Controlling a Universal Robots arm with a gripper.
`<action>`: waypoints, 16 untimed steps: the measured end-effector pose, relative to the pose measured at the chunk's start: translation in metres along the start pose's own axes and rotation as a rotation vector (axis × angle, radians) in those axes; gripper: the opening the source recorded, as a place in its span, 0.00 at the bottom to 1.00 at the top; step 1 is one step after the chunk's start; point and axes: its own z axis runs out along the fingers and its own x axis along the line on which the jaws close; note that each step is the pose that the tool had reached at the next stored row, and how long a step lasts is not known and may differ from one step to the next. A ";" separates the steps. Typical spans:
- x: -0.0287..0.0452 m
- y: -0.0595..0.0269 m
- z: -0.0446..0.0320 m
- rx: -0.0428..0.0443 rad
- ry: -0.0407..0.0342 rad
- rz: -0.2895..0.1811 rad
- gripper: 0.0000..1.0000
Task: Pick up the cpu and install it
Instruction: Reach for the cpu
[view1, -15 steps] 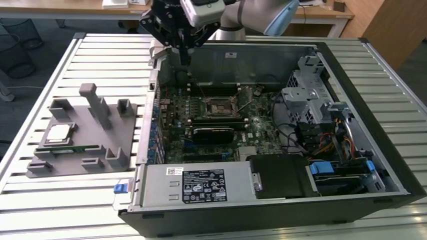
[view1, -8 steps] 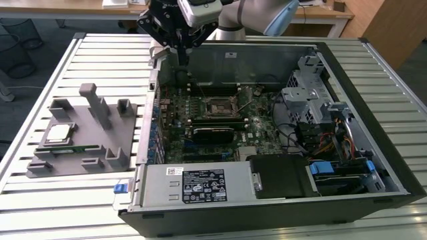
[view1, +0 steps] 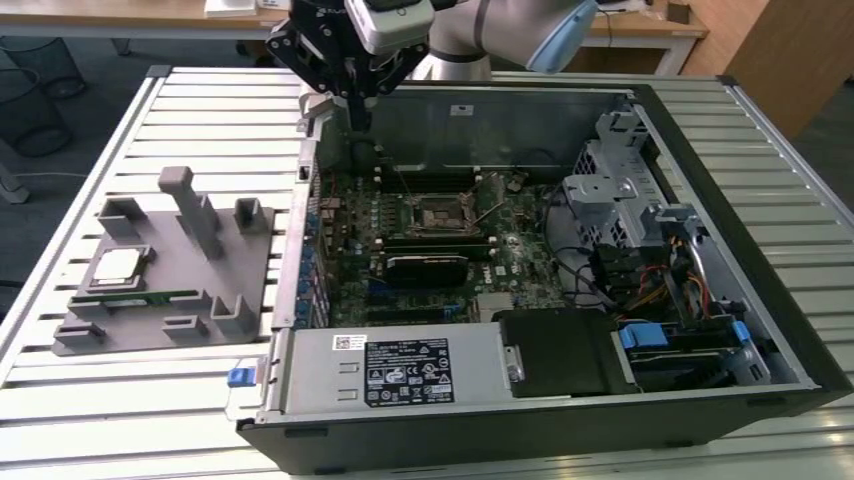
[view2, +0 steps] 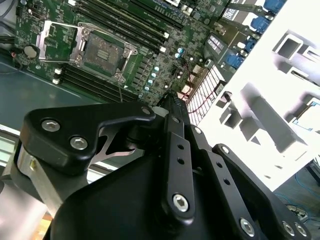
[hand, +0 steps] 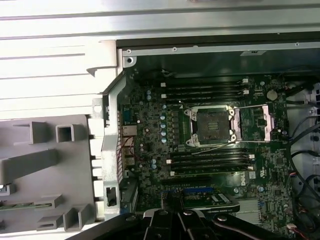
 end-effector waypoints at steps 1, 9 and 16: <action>0.0007 -0.0001 0.0001 -0.0001 -0.0001 0.000 0.11; 0.0066 -0.0005 0.0001 0.0000 0.0000 0.000 0.11; 0.0115 -0.0009 0.0002 0.0000 0.0000 0.000 0.11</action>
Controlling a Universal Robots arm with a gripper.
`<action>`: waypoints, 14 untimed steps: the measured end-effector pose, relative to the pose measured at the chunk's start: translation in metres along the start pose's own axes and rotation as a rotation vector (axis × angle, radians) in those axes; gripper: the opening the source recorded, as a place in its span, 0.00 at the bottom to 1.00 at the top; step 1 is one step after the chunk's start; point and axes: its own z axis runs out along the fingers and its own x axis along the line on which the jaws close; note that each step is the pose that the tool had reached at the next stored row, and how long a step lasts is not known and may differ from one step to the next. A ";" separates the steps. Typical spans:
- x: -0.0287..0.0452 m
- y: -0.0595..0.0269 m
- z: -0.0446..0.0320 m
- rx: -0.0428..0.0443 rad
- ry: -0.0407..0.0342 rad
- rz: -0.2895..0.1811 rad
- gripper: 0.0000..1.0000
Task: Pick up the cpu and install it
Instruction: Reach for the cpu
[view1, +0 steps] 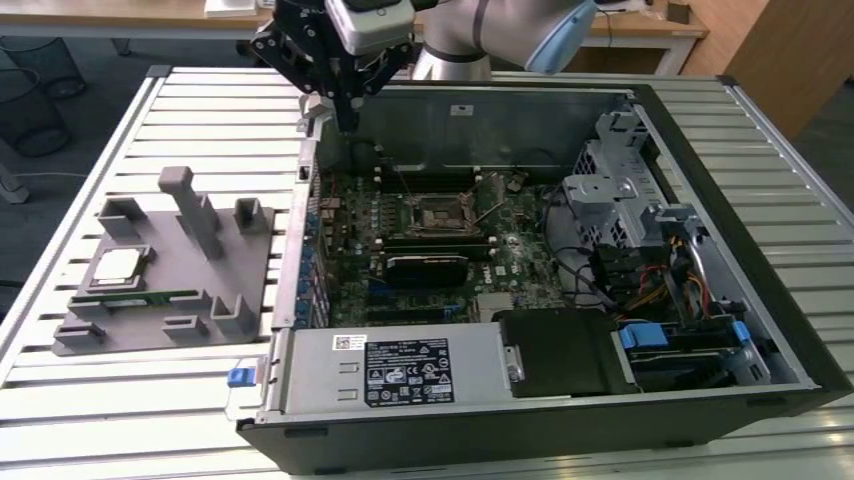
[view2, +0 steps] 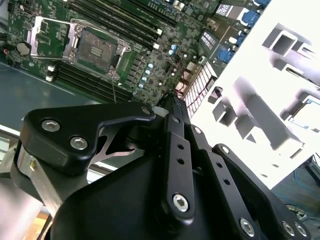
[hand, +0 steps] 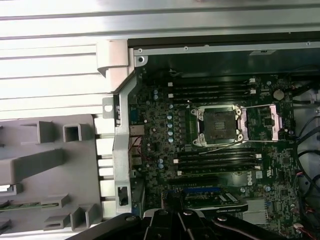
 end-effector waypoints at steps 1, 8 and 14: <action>0.0014 -0.0001 0.0000 0.0000 -0.0001 0.000 0.11; 0.0071 -0.0005 0.0001 0.0000 0.0000 0.000 0.11; 0.0118 -0.0009 0.0002 0.0000 0.0000 0.000 0.11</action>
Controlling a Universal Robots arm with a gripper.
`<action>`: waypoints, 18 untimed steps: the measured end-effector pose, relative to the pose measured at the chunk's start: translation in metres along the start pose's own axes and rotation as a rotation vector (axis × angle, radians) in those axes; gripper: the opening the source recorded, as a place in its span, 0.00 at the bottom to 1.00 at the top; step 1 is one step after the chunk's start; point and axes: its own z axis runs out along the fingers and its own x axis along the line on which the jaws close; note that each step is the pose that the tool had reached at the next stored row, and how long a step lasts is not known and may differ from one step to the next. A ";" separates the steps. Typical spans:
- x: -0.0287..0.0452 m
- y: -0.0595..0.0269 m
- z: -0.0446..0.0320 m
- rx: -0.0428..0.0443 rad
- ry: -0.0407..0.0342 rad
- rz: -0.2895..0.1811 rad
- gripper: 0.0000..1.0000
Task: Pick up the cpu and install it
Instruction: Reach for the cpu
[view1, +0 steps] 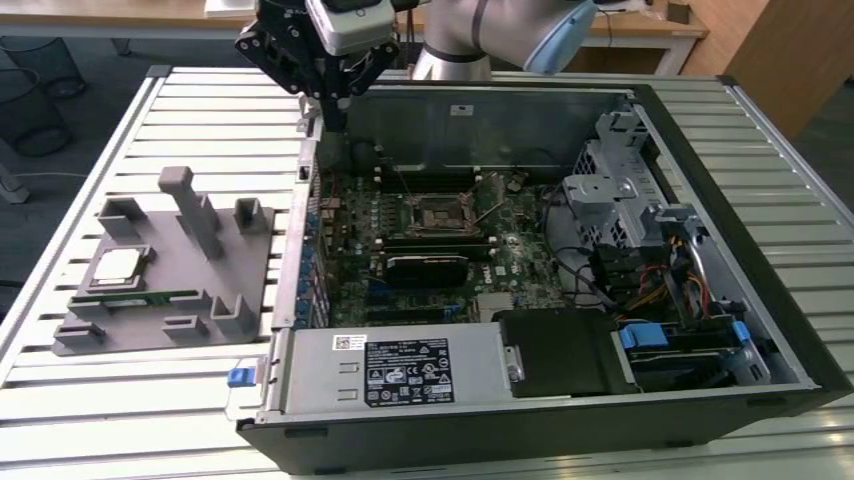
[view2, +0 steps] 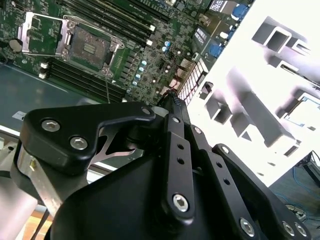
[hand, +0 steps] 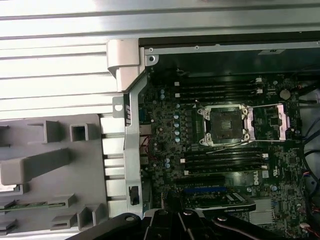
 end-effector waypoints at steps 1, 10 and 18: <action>0.0007 -0.0001 0.0001 -0.0001 -0.0001 0.000 0.11; 0.0074 -0.0006 0.0002 0.0000 0.0000 0.000 0.11; 0.0138 -0.0011 0.0004 0.0000 0.0000 0.000 0.11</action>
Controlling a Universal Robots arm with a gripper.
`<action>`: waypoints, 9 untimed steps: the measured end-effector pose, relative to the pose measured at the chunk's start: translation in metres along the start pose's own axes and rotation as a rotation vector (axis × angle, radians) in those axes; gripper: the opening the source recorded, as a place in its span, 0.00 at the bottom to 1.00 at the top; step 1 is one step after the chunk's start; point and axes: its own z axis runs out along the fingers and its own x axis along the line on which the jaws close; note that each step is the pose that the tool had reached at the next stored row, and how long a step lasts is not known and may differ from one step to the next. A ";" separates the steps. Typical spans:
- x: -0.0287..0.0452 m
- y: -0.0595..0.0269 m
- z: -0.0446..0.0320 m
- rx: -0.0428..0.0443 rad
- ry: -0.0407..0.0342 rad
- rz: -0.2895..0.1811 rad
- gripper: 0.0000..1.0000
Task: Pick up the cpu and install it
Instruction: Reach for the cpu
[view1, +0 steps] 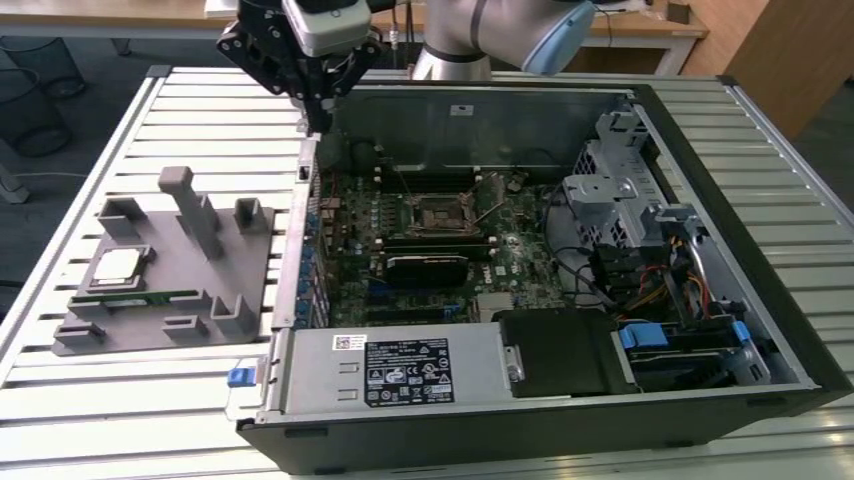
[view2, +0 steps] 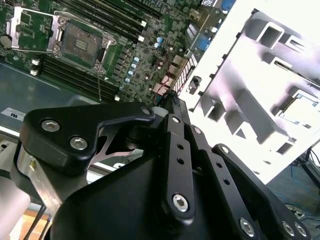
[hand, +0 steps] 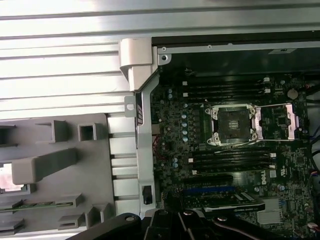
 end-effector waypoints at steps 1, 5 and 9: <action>0.0008 -0.0001 0.0000 0.0000 0.0000 0.000 0.11; 0.0047 -0.0004 0.0001 -0.0001 0.0000 0.000 0.11; 0.0091 -0.0007 0.0001 0.0000 0.0000 0.000 0.11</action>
